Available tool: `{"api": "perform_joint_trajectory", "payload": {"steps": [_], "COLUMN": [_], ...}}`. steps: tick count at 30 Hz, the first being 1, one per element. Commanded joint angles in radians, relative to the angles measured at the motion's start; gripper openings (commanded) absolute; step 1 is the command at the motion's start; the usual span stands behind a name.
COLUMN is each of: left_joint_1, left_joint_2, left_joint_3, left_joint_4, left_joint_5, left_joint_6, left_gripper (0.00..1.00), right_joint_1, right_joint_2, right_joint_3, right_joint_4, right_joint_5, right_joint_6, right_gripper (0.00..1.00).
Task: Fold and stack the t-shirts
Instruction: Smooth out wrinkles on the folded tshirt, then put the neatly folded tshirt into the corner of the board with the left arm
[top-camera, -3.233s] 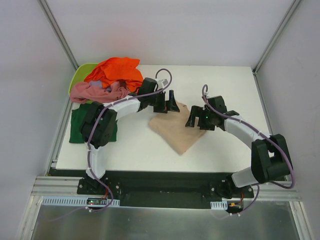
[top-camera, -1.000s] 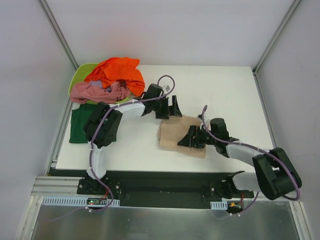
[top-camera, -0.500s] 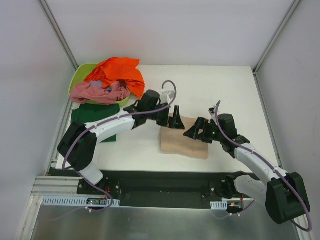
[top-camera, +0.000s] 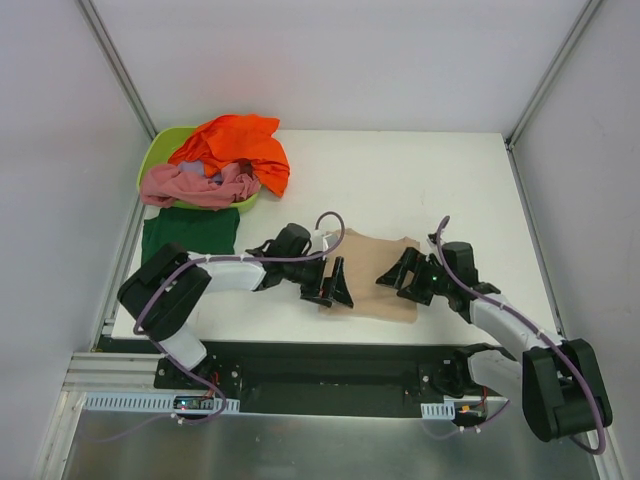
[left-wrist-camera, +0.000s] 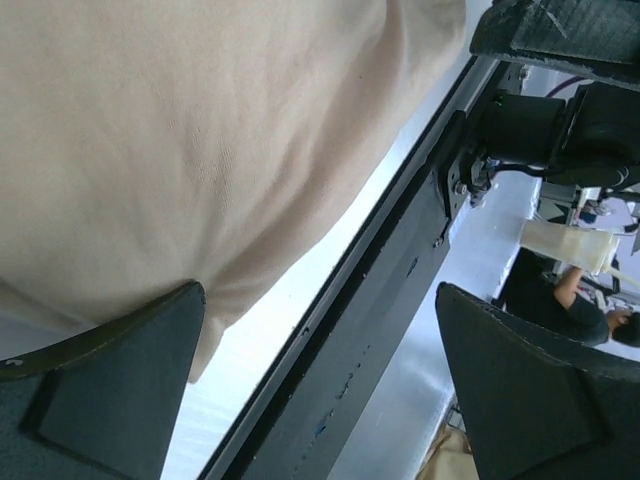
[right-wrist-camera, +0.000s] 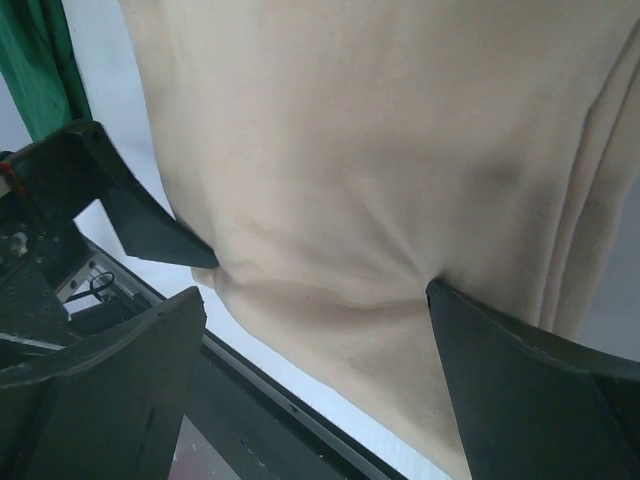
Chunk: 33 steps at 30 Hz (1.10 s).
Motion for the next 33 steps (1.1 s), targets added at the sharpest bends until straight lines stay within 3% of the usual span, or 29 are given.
{"api": "perform_joint_trajectory", "payload": {"steps": [1, 6, 10, 12, 14, 21, 24, 33], "left_joint_1": [-0.002, -0.001, 0.009, 0.031, 0.064, 0.108, 0.099, 0.032], "left_joint_2": [-0.144, -0.319, -0.374, -0.350, -0.299, -0.057, 0.046, 0.160], "left_joint_3": [0.010, 0.079, 0.103, 0.128, 0.174, 0.296, 0.339, 0.349], "left_joint_4": [-0.143, -0.284, -0.338, -0.346, -0.373, -0.386, -0.375, -0.396], "left_joint_5": [-0.109, -0.314, -0.625, -0.695, -0.694, -0.533, -0.437, -0.495], "left_joint_6": [0.082, 0.174, 0.178, 0.177, 0.169, 0.145, 0.166, 0.158], "left_gripper": [0.99, 0.99, 0.99, 0.99, 0.99, 0.99, 0.94, 0.85], "right_joint_1": [-0.018, -0.023, -0.029, -0.029, -0.031, -0.031, -0.031, -0.032], "right_joint_2": [-0.032, -0.197, -0.377, -0.452, -0.535, -0.652, -0.649, -0.557], "right_joint_3": [0.066, 0.236, 0.256, 0.221, 0.174, 0.084, 0.074, 0.072], "right_joint_4": [-0.111, -0.360, -0.443, -0.472, -0.481, -0.472, -0.469, -0.452], "right_joint_5": [-0.016, 0.068, 0.328, 0.503, 0.624, 0.689, 0.705, 0.665], "right_joint_6": [-0.069, -0.161, -0.158, -0.127, -0.086, -0.149, -0.161, -0.182], "right_gripper": [0.96, 0.96, 0.96, 0.96, 0.96, 0.96, 0.96, 0.96]}}
